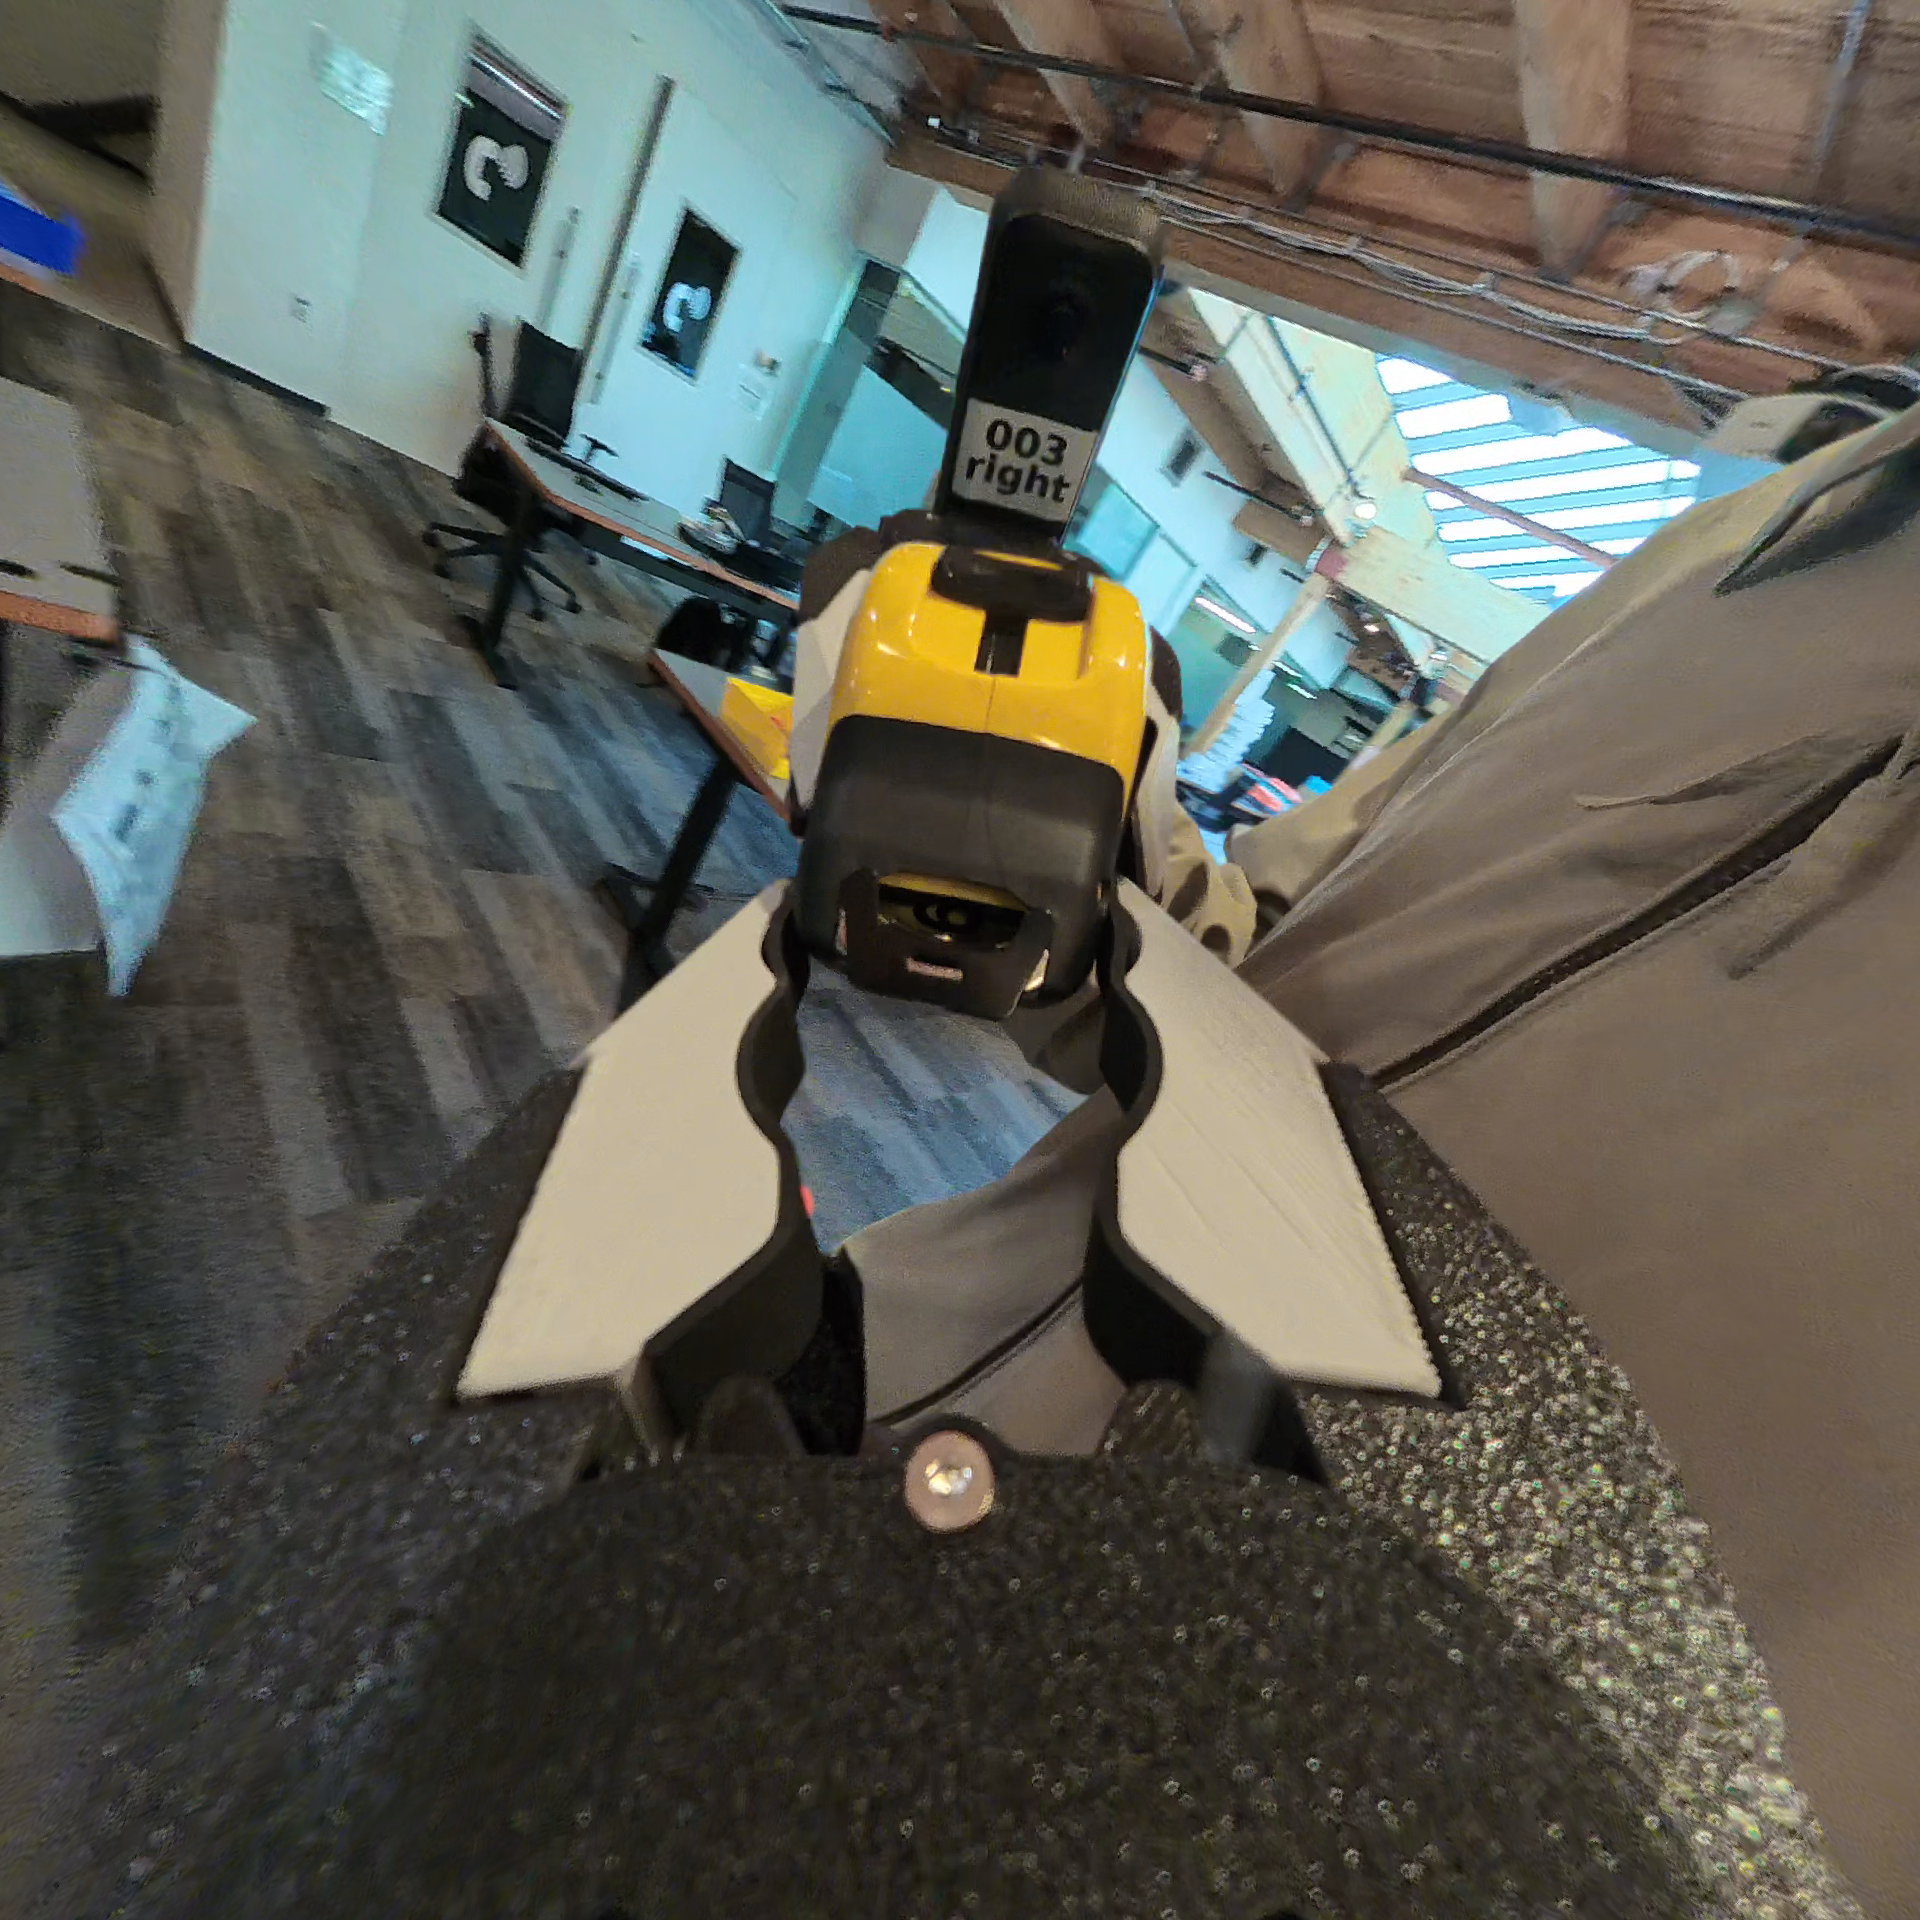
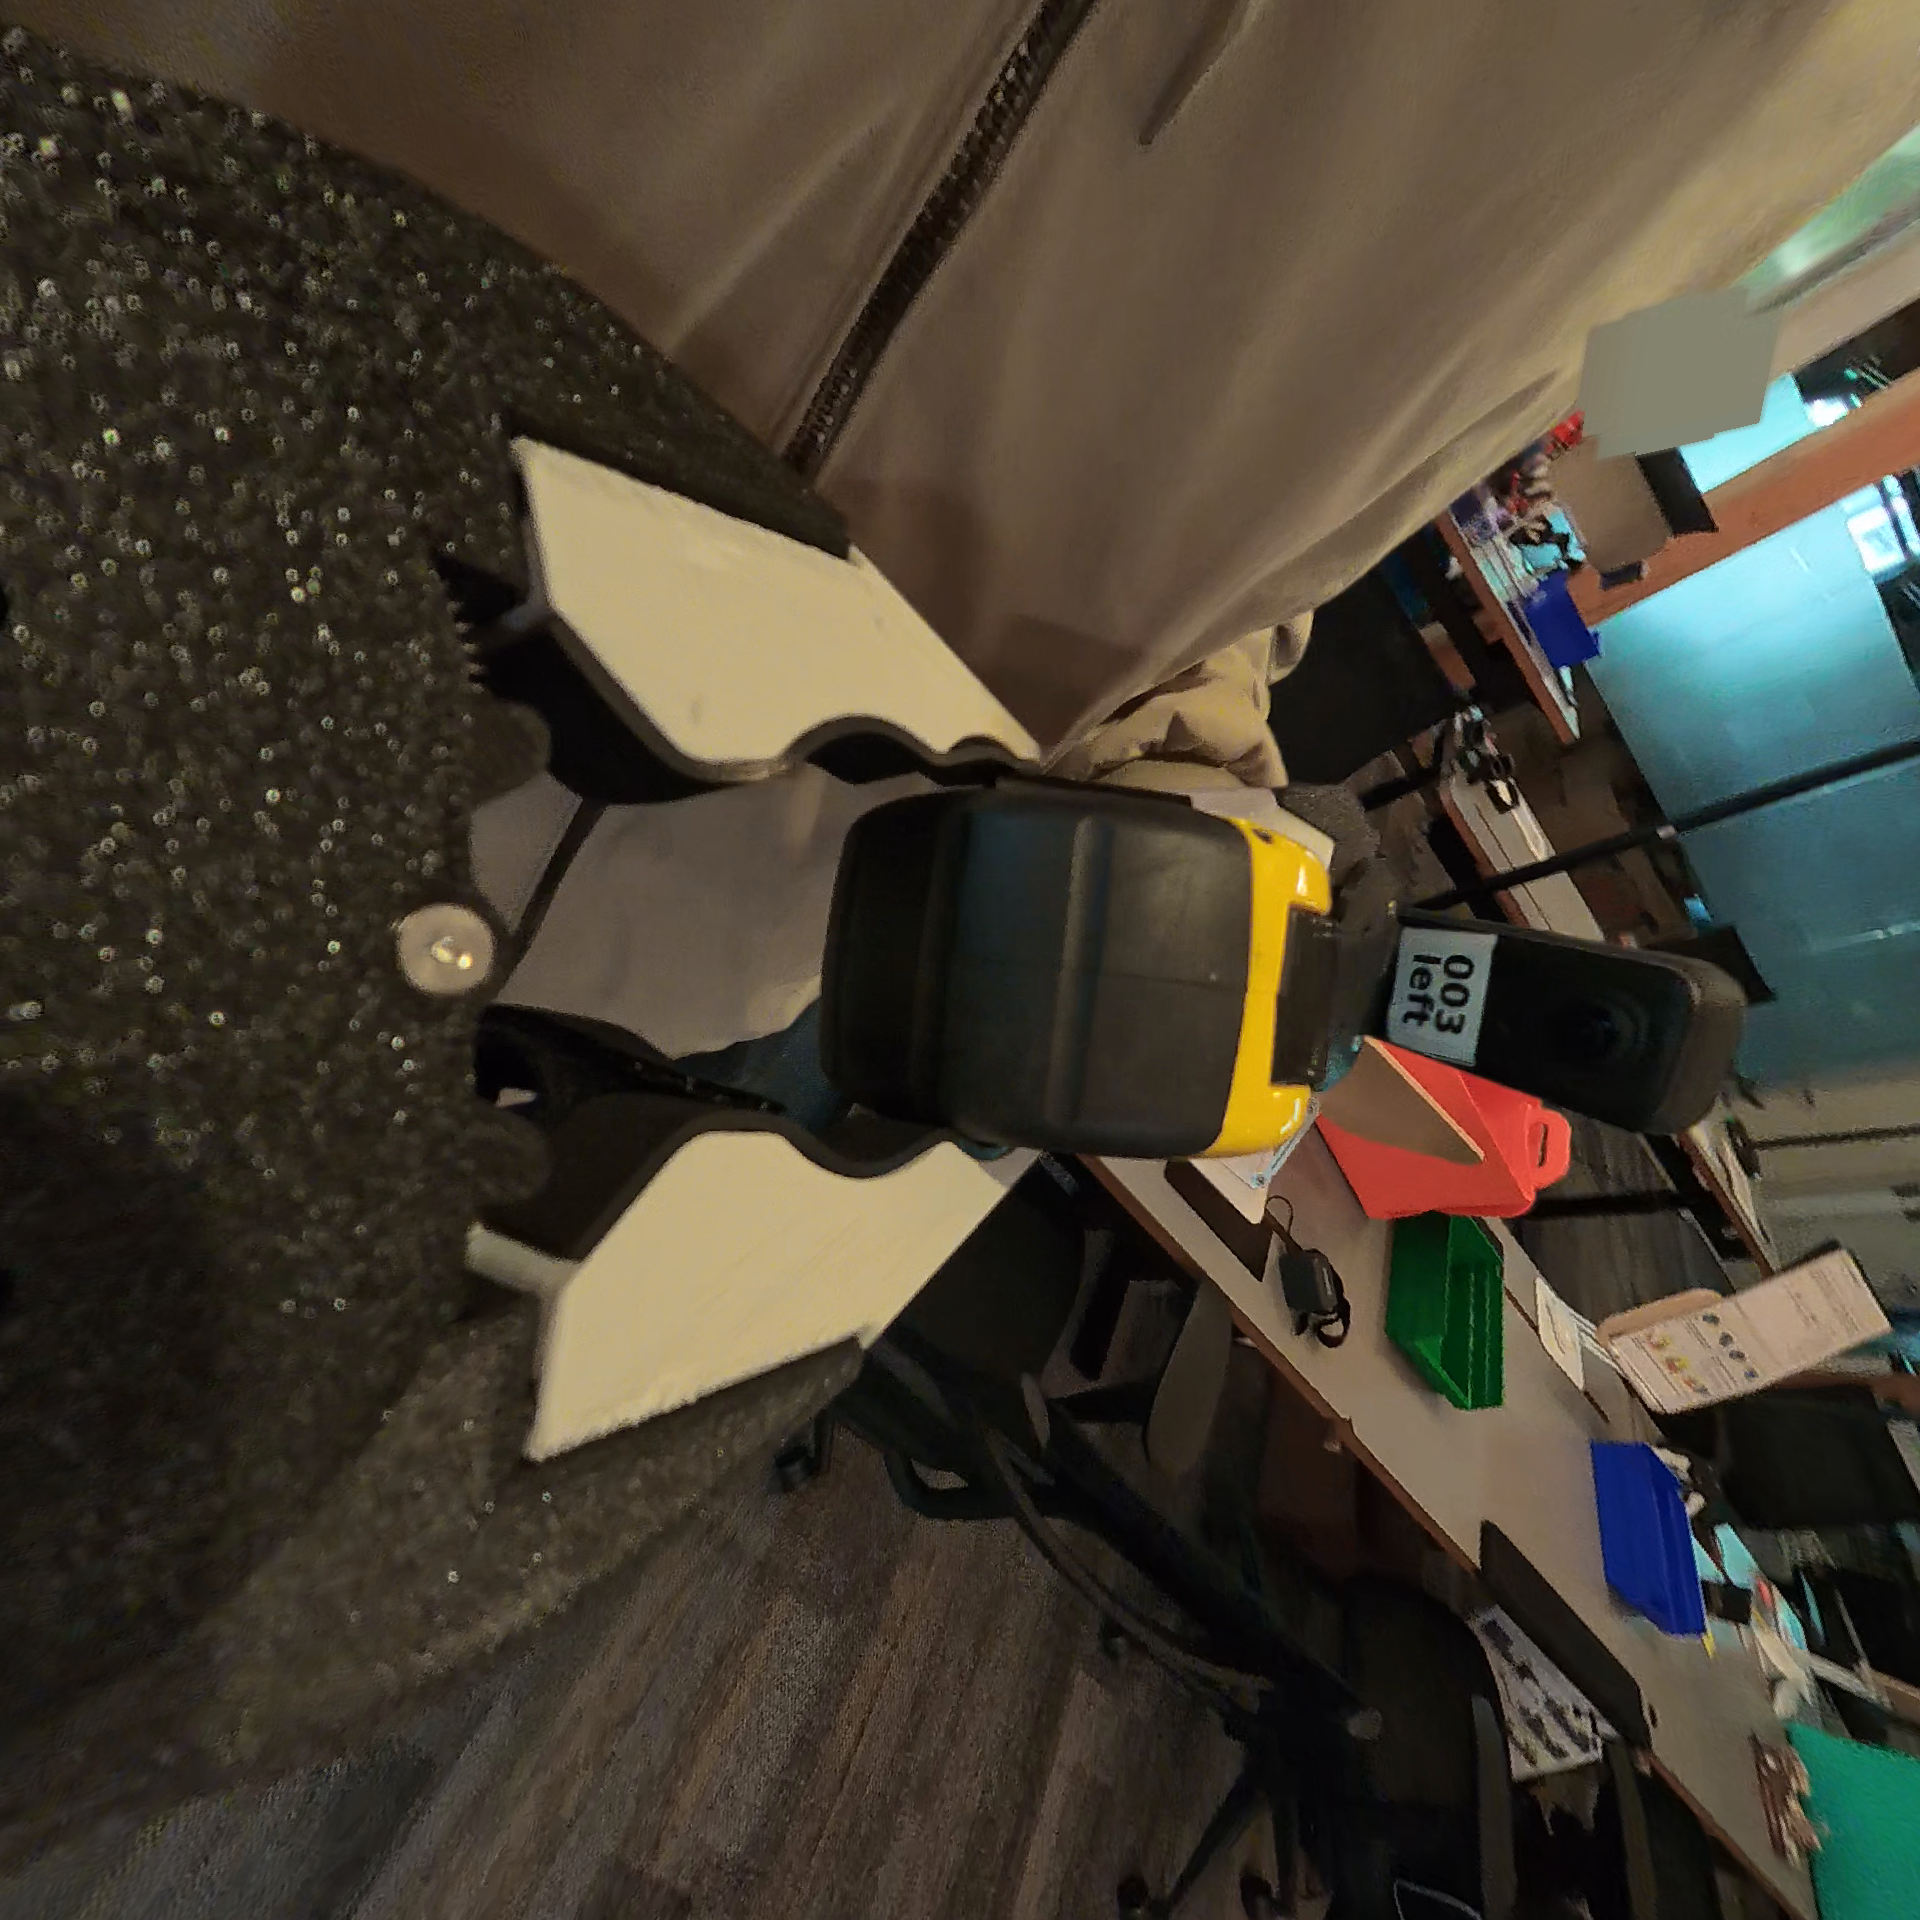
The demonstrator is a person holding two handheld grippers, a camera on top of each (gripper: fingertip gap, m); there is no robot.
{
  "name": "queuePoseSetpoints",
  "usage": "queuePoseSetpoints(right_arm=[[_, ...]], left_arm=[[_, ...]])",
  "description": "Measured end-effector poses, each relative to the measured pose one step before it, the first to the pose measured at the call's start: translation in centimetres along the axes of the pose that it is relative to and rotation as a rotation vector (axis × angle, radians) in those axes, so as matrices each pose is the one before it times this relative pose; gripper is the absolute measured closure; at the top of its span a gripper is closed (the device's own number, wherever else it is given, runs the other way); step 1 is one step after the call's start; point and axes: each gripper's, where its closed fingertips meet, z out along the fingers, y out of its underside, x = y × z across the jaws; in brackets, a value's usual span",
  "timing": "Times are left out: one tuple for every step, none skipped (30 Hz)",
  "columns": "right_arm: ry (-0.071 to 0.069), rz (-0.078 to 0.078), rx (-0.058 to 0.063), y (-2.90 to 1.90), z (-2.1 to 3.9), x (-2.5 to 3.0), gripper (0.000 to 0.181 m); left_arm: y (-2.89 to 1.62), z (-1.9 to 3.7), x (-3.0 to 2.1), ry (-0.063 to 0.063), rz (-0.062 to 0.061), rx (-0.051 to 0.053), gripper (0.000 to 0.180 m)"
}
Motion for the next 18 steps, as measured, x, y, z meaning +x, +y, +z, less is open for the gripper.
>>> queuePoseSetpoints(right_arm=[[-0.0241, -0.0107, -0.0105, -0.762, -0.586, 2.336, 0.117], [-0.0257, -0.0098, -0.0052, -0.716, -0.596, 2.595, 0.117], [-0.0256, -0.0103, -0.0022, -0.539, -0.326, 2.253, 0.118], [-0.0260, -0.0095, -0.0017, -0.549, -0.242, 2.598, 0.118], [-0.0268, -0.0104, 0.0002, -0.549, -0.117, 2.615, 0.118], [-0.0268, -0.0114, -0.0024, -0.483, 0.066, 2.640, 0.118], [-0.0274, -0.0116, -0.0076, -0.420, 0.109, 2.724, 0.118], [-0.0268, -0.0115, -0.0115, -0.366, 0.109, 2.768, 0.118], [-0.0262, -0.0109, -0.0132, -0.334, 0.168, 2.880, 0.118], [-0.0267, -0.0099, -0.0118, -0.436, 0.212, 2.903, 0.118], [-0.0275, -0.0104, -0.0119, -0.530, 0.257, 2.802, 0.118], [-0.0293, -0.0150, -0.0119, -0.461, 0.149, 2.770, 0.117], [-0.0273, -0.0136, -0.0167, -0.619, 0.201, 2.949, 0.117], [-0.0220, 0.0081, -0.0253, -0.762, 0.128, 3.110, 0.118], [-0.0301, 0.0121, -0.0169, -0.989, 0.094, 2.870, 0.118], [-0.0329, -0.0220, -0.0074, -1.193, 0.126, 2.654, 0.117], [-0.0307, -0.0261, -0.0140, -0.990, 0.129, 2.722, 0.117], [-0.0359, -0.0036, -0.0239, -0.718, 0.133, 2.721, 0.117]], left_arm=[[-1.409, 0.425, -2.036, -0.0264, 0.0098, 0.0059, 0.124], [-1.263, 0.383, -2.118, -0.0270, 0.0081, 0.0061, 0.124], [-1.273, 0.265, -2.314, -0.0288, 0.0076, 0.0089, 0.124], [-1.176, 0.164, -2.402, -0.0280, 0.0049, 0.0117, 0.124], [-1.079, 0.062, -2.430, -0.0246, 0.0011, 0.0132, 0.125], [-1.024, -0.040, -2.499, -0.0241, 0.0022, 0.0149, 0.125], [-1.017, -0.121, -2.577, -0.0256, 0.0056, 0.0161, 0.124], [-1.010, -0.195, -2.687, -0.0253, 0.0045, 0.0145, 0.124], [-1.003, -0.262, -2.710, -0.0253, 0.0050, 0.0151, 0.124], [-1.031, -0.318, -2.626, -0.0250, 0.0052, 0.0174, 0.124], [-1.124, -0.263, -2.673, -0.0241, 0.0037, 0.0180, 0.124], [-1.152, -0.280, -2.649, -0.0234, 0.0082, 0.0186, 0.124], [-1.231, -0.291, -2.760, -0.0224, 0.0045, 0.0195, 0.124], [-1.444, -0.304, -2.788, -0.0207, -0.0195, 0.0211, 0.124], [-1.659, -0.320, -2.547, -0.0206, -0.0176, 0.0245, 0.124], [-1.703, -0.339, -2.356, -0.0268, 0.0177, 0.0272, 0.124], [-1.547, -0.333, -2.343, -0.0322, 0.0166, 0.0174, 0.124], [-1.457, -0.320, -2.468, -0.0384, 0.0018, 0.0078, 0.124]])
